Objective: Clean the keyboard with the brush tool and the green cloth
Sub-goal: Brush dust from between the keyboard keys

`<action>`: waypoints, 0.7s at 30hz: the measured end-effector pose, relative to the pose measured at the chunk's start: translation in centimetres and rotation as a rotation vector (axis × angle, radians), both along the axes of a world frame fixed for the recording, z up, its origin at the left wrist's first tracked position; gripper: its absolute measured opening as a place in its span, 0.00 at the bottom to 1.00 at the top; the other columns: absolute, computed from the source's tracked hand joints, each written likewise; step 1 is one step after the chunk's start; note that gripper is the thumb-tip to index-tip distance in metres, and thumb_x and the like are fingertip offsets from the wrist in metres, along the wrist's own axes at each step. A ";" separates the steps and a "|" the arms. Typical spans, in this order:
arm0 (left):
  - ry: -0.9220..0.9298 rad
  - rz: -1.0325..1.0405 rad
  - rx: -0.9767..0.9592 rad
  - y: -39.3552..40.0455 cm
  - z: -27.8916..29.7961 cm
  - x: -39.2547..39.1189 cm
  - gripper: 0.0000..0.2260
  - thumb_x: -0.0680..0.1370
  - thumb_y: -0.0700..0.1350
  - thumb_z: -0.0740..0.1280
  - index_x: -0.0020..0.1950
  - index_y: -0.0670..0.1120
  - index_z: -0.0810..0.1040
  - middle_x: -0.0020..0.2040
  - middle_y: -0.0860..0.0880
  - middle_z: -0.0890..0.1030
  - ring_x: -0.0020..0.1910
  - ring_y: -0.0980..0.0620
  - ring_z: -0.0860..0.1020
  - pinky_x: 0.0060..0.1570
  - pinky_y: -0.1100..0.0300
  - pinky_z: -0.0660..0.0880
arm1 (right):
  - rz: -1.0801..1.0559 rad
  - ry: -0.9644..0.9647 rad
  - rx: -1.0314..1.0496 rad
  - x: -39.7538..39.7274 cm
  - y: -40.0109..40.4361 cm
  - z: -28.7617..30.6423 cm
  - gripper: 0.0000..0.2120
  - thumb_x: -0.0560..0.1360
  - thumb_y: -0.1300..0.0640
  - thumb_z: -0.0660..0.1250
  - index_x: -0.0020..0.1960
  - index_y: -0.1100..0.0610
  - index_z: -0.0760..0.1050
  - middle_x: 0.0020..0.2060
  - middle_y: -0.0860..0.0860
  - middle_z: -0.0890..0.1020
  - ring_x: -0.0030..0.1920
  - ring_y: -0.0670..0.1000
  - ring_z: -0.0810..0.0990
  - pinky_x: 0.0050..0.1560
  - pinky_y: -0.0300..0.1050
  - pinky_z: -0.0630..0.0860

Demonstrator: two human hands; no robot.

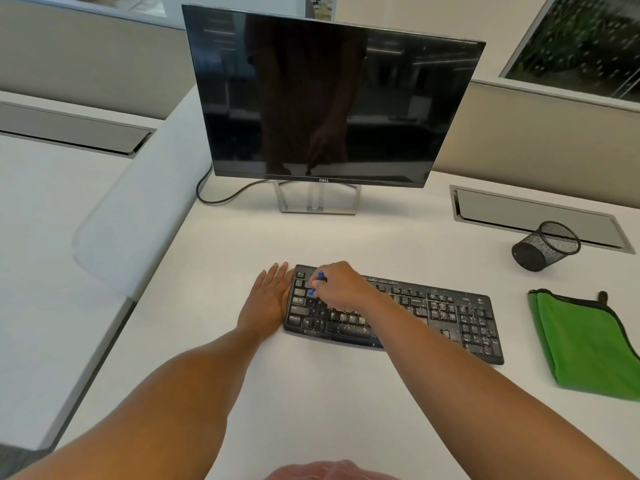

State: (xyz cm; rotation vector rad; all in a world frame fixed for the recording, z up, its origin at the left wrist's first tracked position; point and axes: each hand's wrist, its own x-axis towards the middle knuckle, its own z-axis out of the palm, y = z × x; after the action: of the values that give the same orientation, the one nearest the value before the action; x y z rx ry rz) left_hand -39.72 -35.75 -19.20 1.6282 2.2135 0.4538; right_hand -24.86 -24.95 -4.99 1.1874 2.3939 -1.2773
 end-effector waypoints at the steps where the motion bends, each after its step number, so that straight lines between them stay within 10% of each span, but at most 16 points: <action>1: -0.002 0.001 0.000 0.0 0.0 0.0 0.33 0.80 0.59 0.34 0.82 0.51 0.54 0.83 0.50 0.54 0.82 0.52 0.48 0.77 0.61 0.38 | 0.028 -0.022 -0.006 0.0 -0.1 -0.1 0.10 0.79 0.60 0.60 0.53 0.62 0.79 0.47 0.55 0.84 0.45 0.53 0.84 0.45 0.49 0.79; 21: 0.002 -0.015 0.001 -0.1 0.2 -0.1 0.33 0.79 0.58 0.33 0.82 0.50 0.53 0.83 0.50 0.53 0.82 0.51 0.48 0.78 0.59 0.38 | 0.193 -0.116 -0.127 0.0 -1.0 -1.0 0.10 0.78 0.61 0.61 0.50 0.64 0.80 0.44 0.56 0.86 0.47 0.52 0.86 0.56 0.54 0.80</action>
State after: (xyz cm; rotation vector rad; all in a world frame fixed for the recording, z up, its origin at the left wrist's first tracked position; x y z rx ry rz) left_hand -39.79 -35.84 -18.98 1.6450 2.2017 0.4500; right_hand -24.88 -25.93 -5.96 0.9426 2.2458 -1.2434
